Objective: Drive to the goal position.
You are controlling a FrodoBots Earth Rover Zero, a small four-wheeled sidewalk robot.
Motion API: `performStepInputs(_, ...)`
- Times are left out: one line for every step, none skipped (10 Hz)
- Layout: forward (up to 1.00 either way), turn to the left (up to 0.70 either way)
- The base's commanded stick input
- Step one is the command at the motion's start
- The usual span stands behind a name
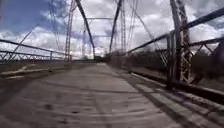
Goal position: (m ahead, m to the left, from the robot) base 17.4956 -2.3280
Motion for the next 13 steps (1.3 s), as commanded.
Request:
performStepInputs(1.00,-0.06)
performStepInputs(1.00,-0.06)
performStepInputs(1.00,-0.06)
performStepInputs(1.00,-0.06)
performStepInputs(1.00,-0.06)
performStepInputs(1.00,-0.06)
performStepInputs(1.00,-0.06)
performStepInputs(1.00,-0.06)
performStepInputs(1.00,-0.06)
performStepInputs(1.00,-0.06)
performStepInputs(1.00,-0.06)
performStepInputs(1.00,-0.06)
performStepInputs(1.00,-0.06)
